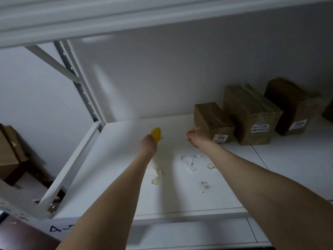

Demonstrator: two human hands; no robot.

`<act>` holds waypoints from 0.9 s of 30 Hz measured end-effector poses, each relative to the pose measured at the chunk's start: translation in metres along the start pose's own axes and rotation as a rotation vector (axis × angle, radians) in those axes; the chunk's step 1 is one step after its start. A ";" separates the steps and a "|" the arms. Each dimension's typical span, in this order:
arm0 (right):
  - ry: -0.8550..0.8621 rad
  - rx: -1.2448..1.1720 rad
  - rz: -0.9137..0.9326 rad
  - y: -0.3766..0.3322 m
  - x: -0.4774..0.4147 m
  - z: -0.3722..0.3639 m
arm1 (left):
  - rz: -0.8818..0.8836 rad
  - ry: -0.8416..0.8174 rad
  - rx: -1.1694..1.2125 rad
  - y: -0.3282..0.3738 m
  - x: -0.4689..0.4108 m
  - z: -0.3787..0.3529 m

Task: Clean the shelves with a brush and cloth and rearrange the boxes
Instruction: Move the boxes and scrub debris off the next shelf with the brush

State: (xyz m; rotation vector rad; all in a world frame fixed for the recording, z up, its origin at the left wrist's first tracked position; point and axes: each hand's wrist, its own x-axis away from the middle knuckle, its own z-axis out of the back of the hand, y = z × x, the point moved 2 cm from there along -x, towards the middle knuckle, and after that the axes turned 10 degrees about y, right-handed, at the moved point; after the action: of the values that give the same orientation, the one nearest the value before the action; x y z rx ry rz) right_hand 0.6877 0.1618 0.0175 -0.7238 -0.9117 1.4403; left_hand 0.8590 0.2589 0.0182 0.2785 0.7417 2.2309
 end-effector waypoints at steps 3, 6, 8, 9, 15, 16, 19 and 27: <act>-0.049 0.009 -0.026 0.005 0.007 -0.007 | 0.156 0.044 -0.049 -0.035 0.000 0.013; -0.067 -0.010 -0.050 0.012 0.014 -0.016 | 0.184 -0.010 0.050 -0.042 0.017 0.008; -0.069 -0.021 -0.049 0.012 0.020 -0.022 | 0.215 -0.073 0.142 -0.035 0.026 0.003; -0.074 -0.020 -0.045 0.011 0.024 -0.024 | 0.223 -0.103 0.177 -0.032 0.029 0.002; -0.131 -0.033 -0.005 0.006 0.038 -0.026 | 0.218 0.011 0.359 -0.039 0.049 0.022; -0.135 -0.035 -0.001 0.006 0.040 -0.023 | 0.219 0.065 0.360 -0.042 0.052 0.029; -0.162 -0.057 0.000 0.010 0.046 -0.018 | 0.231 0.175 0.300 -0.054 0.058 0.048; -0.217 -0.107 -0.054 0.029 0.056 -0.008 | 0.393 0.199 0.207 -0.073 0.083 0.039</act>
State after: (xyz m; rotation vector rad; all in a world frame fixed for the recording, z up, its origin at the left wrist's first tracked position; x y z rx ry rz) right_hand 0.6754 0.2197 -0.0071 -0.6243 -1.1741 1.4501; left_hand 0.8612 0.3752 0.0048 0.3289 1.1078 2.5793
